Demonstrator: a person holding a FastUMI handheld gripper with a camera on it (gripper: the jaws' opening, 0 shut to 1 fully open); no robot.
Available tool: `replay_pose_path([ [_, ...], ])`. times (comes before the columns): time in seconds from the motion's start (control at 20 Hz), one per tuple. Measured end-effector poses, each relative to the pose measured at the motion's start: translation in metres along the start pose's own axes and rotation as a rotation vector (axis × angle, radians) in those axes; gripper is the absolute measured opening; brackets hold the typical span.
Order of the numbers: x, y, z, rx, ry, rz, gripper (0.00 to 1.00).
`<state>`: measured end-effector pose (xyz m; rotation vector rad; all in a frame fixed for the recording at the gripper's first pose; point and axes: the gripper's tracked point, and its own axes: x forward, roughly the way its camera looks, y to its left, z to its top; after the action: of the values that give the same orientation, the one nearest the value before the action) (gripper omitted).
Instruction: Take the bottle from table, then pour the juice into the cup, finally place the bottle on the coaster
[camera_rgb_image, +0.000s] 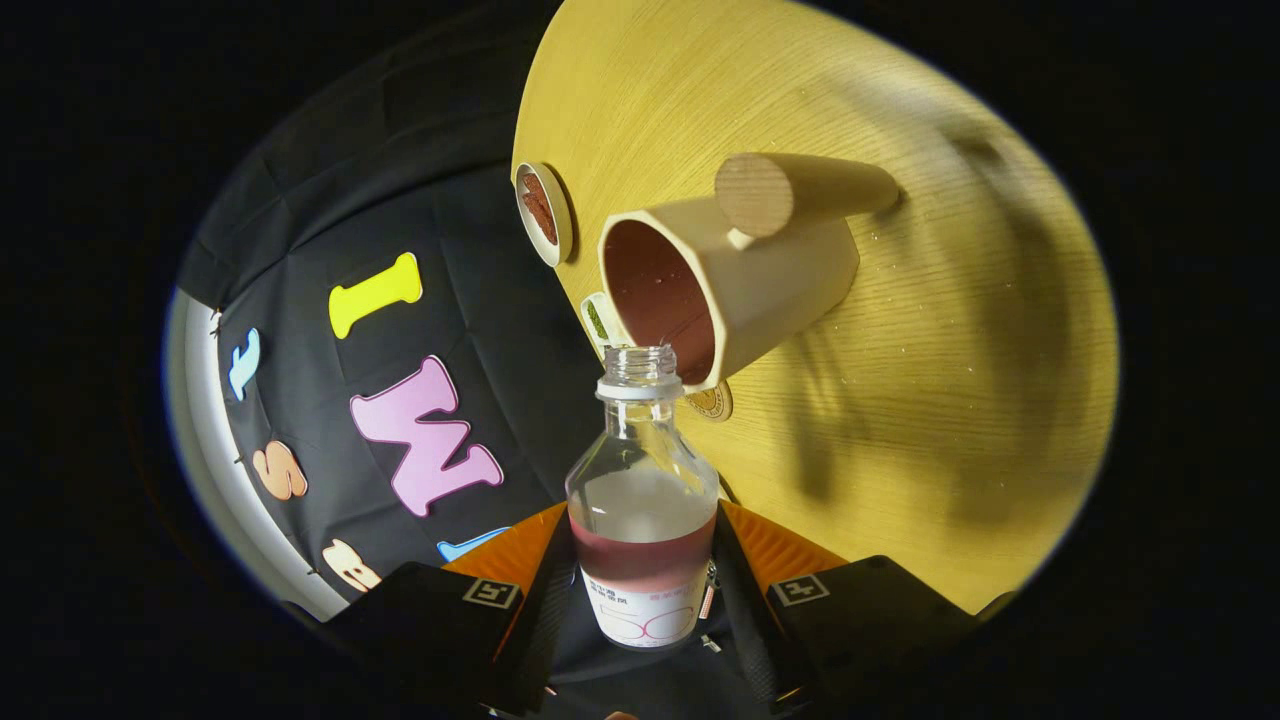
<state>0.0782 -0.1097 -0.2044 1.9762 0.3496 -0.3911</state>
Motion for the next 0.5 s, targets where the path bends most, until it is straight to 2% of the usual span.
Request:
replay_pose_path([
  [0.5,0.0026,0.0059,0.0031,0.068,0.031,-0.016,0.76],
])
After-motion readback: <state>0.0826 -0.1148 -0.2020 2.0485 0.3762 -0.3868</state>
